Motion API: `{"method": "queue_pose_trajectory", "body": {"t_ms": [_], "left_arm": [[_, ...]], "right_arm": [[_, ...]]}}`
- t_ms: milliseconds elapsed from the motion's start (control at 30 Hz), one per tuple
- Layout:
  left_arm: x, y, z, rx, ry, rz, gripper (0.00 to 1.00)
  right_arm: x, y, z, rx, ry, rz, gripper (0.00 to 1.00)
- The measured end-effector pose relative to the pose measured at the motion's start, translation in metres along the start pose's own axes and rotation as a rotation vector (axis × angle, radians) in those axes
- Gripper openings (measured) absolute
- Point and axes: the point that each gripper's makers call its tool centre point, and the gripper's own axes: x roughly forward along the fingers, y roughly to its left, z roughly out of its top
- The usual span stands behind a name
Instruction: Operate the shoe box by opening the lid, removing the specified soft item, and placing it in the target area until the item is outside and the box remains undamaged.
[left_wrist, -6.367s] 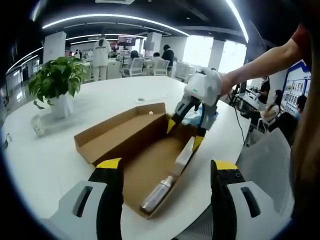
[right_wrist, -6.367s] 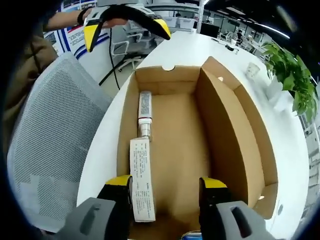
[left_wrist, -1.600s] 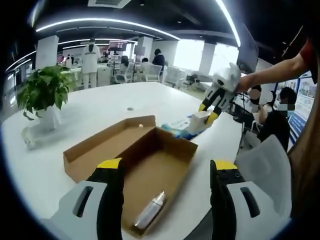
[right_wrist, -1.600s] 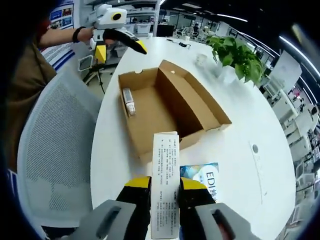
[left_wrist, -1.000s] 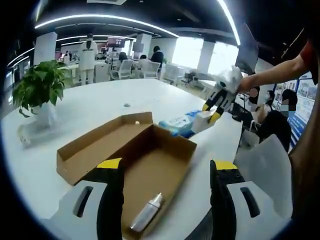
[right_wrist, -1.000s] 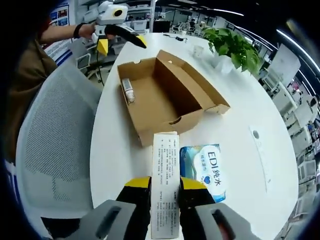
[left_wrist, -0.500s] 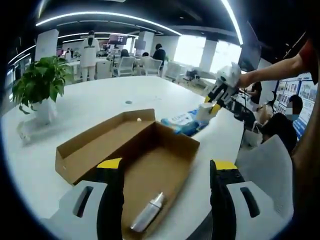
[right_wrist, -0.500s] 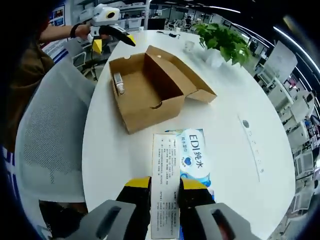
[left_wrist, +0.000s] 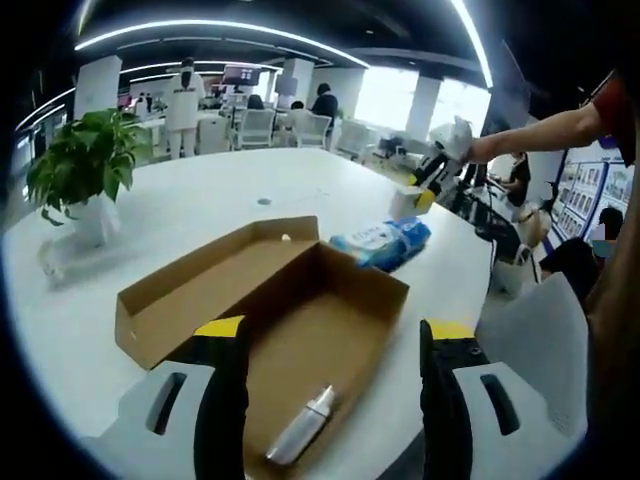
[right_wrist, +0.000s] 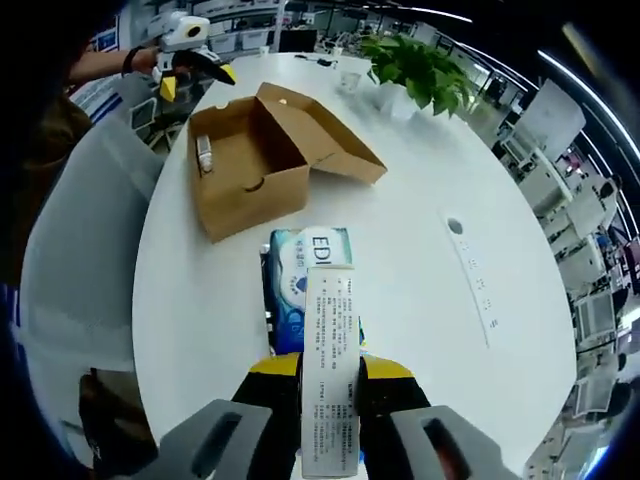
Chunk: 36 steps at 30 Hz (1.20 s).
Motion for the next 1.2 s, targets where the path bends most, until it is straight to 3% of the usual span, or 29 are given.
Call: {"method": "queue_pose_trajectory", "body": {"t_ms": [667, 1200], "left_arm": [[-0.006, 0.013, -0.009, -0.024, 0.032, 0.065, 0.70], [-0.006, 0.010, -0.009, -0.025, 0.055, 0.080, 0.70]], "right_arm": [[0.025, -0.041, -0.035, 0.005, 0.046, -0.019, 0.17], [0.041, -0.043, -0.048, -0.056, 0.104, -0.002, 0.17]]}}
